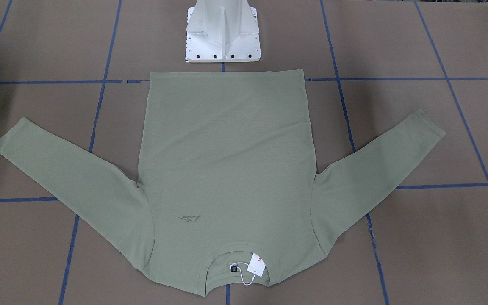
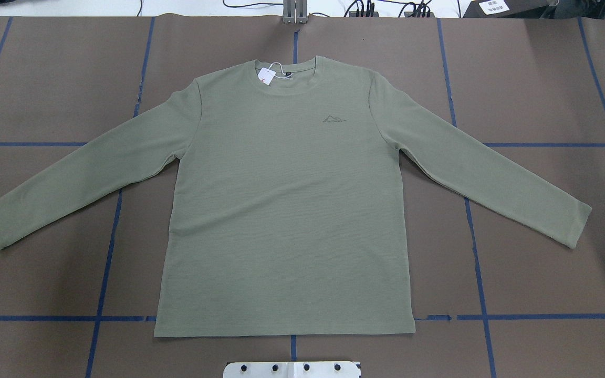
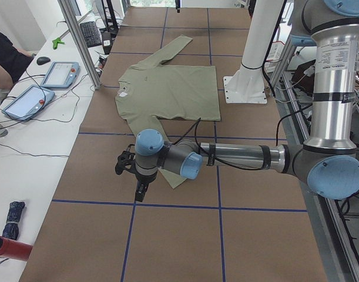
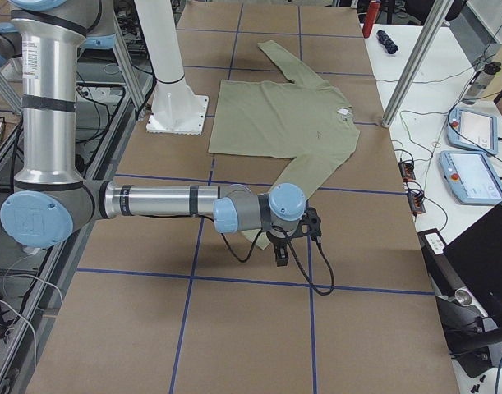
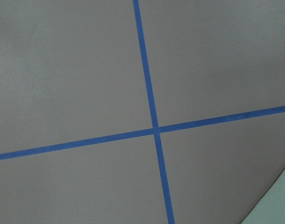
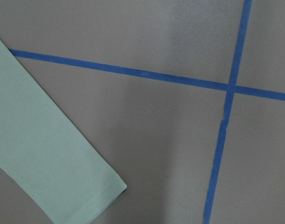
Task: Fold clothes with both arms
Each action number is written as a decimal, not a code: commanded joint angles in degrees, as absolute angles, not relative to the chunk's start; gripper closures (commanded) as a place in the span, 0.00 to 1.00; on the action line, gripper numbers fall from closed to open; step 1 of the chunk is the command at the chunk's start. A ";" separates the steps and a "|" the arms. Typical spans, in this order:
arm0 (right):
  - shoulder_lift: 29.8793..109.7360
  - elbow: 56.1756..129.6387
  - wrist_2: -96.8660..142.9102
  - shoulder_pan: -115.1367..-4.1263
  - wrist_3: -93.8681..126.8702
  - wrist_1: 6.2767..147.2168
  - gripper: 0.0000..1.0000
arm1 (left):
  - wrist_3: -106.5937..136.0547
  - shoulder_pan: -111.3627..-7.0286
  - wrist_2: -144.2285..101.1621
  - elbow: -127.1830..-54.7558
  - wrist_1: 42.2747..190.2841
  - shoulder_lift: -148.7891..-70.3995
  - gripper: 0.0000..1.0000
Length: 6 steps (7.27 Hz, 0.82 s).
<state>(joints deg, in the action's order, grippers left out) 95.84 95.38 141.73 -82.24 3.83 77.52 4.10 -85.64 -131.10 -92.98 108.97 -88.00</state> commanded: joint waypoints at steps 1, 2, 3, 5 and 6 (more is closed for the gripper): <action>100.96 95.36 140.11 -76.41 19.07 56.79 0.00 | 4.30 -85.43 -131.31 -93.16 110.92 -88.50 0.00; 101.42 95.45 139.75 -72.20 26.64 53.04 0.00 | 4.31 -85.26 -133.57 -92.64 110.83 -88.59 0.00; 101.69 96.41 134.09 -67.29 28.02 52.91 0.00 | 4.13 -84.21 -133.25 -92.29 111.09 -88.33 0.00; 101.87 96.59 130.61 -63.82 30.04 52.56 0.00 | 4.13 -84.20 -133.42 -92.20 111.18 -88.16 0.00; 101.78 96.59 129.65 -61.55 33.97 52.47 0.00 | 4.13 -84.20 -133.68 -92.28 111.18 -88.24 0.00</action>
<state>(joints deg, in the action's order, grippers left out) 101.78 96.52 131.19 -64.29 30.01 52.73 4.16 -84.25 -133.40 -92.24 111.14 -88.23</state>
